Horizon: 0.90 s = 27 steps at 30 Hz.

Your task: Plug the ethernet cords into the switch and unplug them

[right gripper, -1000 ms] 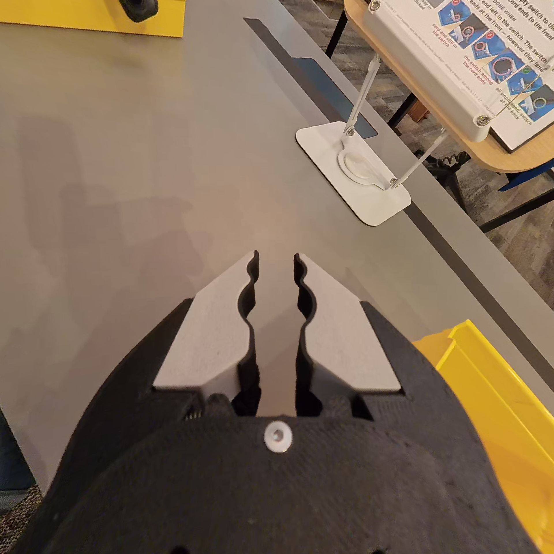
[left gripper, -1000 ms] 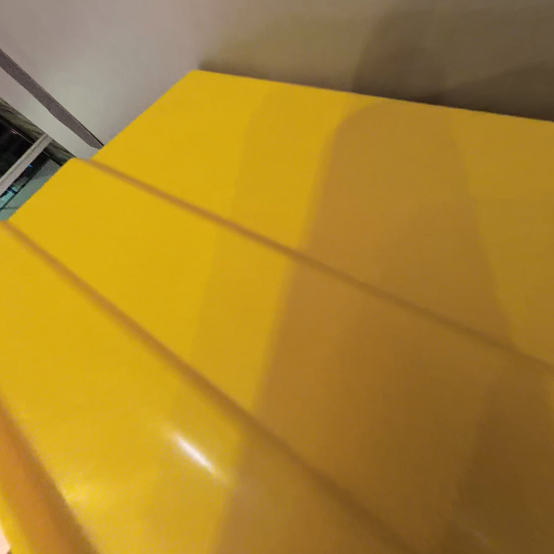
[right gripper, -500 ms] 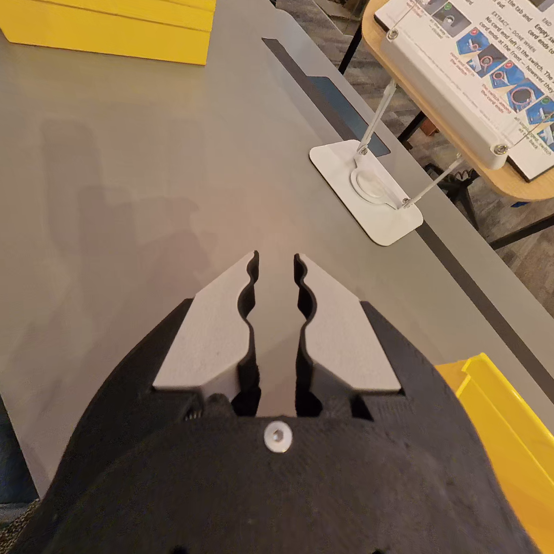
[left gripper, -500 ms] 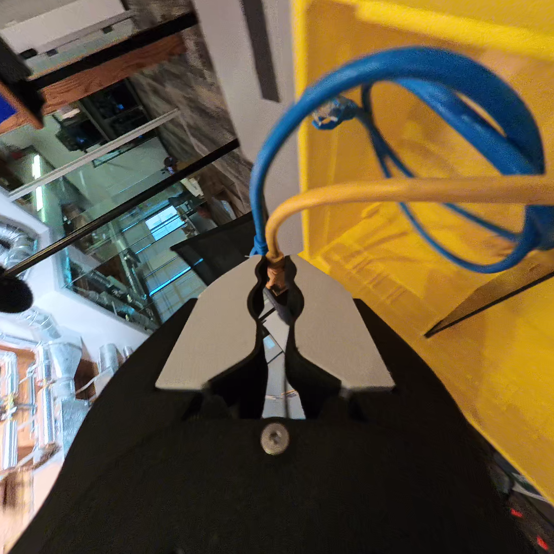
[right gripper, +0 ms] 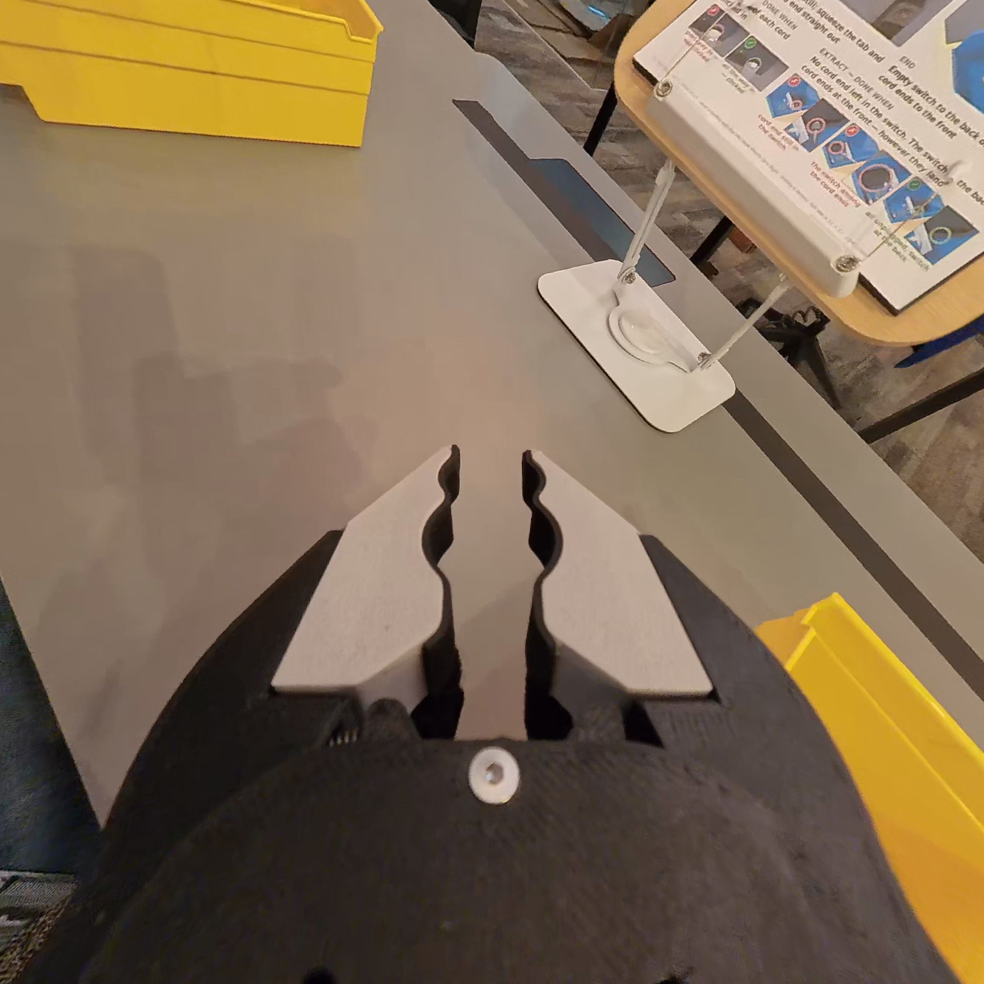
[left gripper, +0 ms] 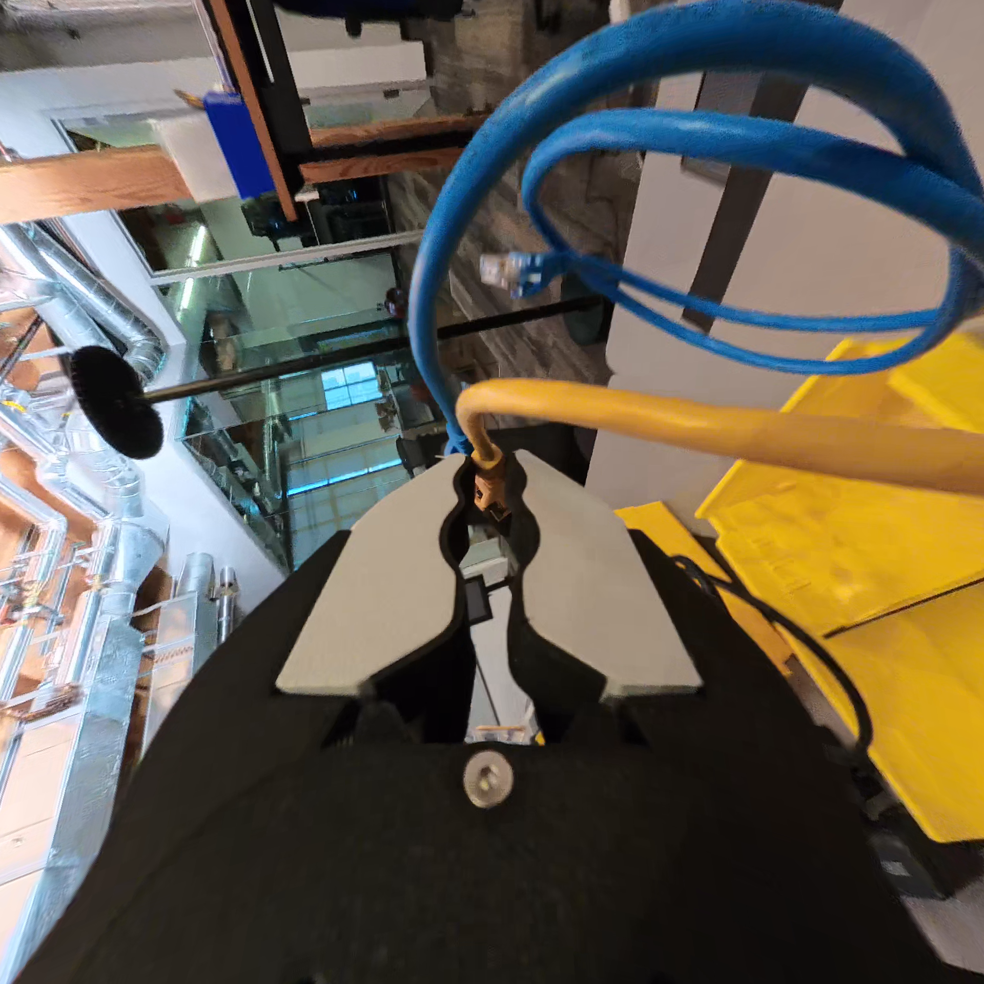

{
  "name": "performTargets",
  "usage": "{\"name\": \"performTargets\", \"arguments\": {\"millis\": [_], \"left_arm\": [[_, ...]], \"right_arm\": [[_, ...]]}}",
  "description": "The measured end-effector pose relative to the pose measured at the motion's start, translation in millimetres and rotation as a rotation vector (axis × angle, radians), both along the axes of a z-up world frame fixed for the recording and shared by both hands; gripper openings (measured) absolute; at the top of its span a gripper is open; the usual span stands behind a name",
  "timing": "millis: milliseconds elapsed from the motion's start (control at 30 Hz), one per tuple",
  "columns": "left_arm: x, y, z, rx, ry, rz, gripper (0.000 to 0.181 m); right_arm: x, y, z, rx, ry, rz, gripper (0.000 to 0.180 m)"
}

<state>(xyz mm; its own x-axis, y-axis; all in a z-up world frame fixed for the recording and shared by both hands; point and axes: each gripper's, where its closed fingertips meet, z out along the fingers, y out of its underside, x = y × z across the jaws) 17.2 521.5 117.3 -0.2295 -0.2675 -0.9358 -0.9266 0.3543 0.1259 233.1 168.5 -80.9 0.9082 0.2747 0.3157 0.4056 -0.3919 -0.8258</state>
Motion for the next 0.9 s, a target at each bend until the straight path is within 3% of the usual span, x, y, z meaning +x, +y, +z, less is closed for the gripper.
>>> {"name": "performTargets", "arguments": {"millis": [133,400,633,733,800,900], "left_arm": [[58.3,-71.1,-22.6,-0.084,0.013,-0.089,0.011],[134.1,-197.3,-188.0,-0.428,0.163,-0.266,0.011],[150.6,-221.1,-279.8,-0.594,0.147,-0.276,0.011],[155.5,-221.3,-286.1,-0.540,0.109,-0.328,0.015],[153.8,-223.5,-287.8,-0.555,0.085,-0.346,0.037],[145.8,-220.3,-285.4,-0.526,0.057,-0.380,0.050]], "right_arm": [[8.1,-12.9,4.8,0.025,0.025,-0.034,0.022],[18.6,-37.7,4.1,0.041,0.057,-0.081,0.022],[22.7,-45.8,-6.5,0.024,0.076,-0.096,0.022],[22.6,-45.0,-8.5,0.018,0.061,-0.102,0.022],[22.2,-44.6,-9.2,0.012,0.053,-0.107,0.022],[18.8,-44.3,-9.6,0.007,0.032,-0.105,0.022]]}}
